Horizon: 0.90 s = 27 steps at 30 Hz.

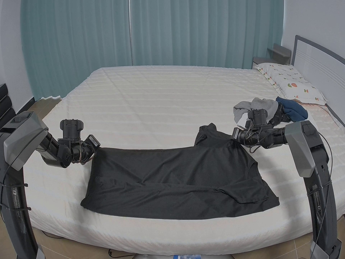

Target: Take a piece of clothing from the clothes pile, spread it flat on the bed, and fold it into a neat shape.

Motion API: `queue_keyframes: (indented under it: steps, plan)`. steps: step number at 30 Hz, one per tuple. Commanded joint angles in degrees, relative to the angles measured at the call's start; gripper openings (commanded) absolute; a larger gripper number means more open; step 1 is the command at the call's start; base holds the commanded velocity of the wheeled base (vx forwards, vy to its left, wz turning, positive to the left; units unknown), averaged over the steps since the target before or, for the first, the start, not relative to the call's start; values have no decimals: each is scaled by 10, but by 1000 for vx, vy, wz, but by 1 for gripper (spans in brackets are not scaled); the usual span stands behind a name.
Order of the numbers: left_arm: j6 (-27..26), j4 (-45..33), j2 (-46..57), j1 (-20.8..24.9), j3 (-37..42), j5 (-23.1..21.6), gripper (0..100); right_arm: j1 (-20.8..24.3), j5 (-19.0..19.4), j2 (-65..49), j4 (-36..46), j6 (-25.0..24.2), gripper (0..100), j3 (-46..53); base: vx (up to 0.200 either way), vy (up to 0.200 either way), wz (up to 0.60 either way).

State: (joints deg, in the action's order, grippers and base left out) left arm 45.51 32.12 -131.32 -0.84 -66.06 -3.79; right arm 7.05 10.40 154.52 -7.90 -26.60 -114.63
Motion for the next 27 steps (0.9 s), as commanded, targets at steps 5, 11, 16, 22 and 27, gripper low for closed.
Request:
queue_keyframes:
  steps: [5, 11, 16, 22, 27]
  plan:
    - [-1, -1, 20, -1, 1, 0, 0, -7, 0, -50, 0, -31, 0, 4, 0, 0, 0]
    - [-3, 0, 32, -4, 4, 1, 0, -9, 0, -101, -55, -34, 0, 92, 0, 0, 0]
    - [-11, 0, 34, -6, 5, 1, 0, -21, -6, -125, -128, -56, 0, 131, 0, 0, 0]
    - [-15, 3, 42, -6, 11, 1, 0, -26, -3, -153, -150, -56, 0, 196, 0, 0, 0]
    - [-15, 2, 46, -8, 12, 1, 0, -21, -4, -151, -157, -55, 0, 215, 0, 0, 0]
